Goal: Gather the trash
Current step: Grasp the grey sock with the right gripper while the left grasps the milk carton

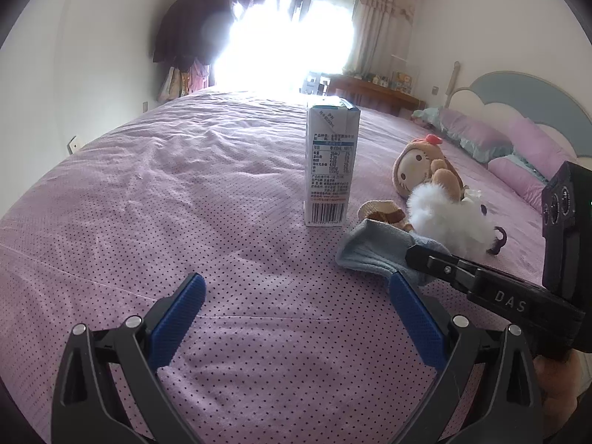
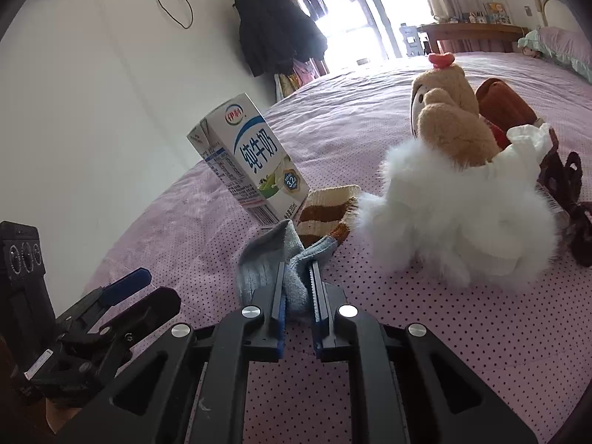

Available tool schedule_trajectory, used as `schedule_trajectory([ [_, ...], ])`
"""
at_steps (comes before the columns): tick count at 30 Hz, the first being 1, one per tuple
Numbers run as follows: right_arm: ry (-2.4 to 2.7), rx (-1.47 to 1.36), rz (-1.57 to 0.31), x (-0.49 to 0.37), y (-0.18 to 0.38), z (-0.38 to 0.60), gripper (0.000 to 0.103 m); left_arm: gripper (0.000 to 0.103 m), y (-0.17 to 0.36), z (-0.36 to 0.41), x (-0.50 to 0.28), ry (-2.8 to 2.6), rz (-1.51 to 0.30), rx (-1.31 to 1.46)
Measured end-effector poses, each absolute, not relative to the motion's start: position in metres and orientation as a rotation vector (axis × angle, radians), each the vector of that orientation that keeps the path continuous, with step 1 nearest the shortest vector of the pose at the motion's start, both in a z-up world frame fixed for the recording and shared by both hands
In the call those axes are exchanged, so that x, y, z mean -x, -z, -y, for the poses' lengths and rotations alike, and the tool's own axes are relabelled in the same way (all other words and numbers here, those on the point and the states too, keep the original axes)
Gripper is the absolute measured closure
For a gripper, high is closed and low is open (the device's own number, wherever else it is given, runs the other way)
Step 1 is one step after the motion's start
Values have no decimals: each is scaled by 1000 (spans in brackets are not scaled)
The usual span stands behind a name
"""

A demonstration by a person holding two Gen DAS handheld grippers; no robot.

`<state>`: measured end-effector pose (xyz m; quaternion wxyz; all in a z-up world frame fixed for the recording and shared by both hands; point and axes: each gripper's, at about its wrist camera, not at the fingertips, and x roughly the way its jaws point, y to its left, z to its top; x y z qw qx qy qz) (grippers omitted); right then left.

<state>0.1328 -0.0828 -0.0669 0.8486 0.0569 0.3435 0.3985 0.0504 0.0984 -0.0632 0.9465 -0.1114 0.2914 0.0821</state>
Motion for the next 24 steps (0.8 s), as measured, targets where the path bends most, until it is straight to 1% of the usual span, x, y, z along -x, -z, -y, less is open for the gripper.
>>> schedule_trajectory([
  [4,-827,-104,-655,-120,47,104,93,4,59,-94,-57,-153,-588,218],
  [9,-806,-91,-625,-117,32,125,93,4,51,-90,-82,-141,-566,230],
  [15,-816,-92,-628,-117,34,134,93,4,48,-92,-127,-180,-561,268],
  [19,-824,-93,-636,-121,37,130,93,5,52,-109,-151,-195,-575,358],
  [21,-827,-88,-644,-123,39,127,93,12,51,-118,-158,-203,-568,391],
  [22,-827,-87,-647,-124,39,125,93,23,50,-122,-161,-210,-567,396],
  [23,-826,-85,-649,-125,40,125,93,38,50,-124,-164,-208,-571,398],
  [24,-825,-85,-653,-125,41,125,93,47,51,-124,-167,-198,-583,399],
])
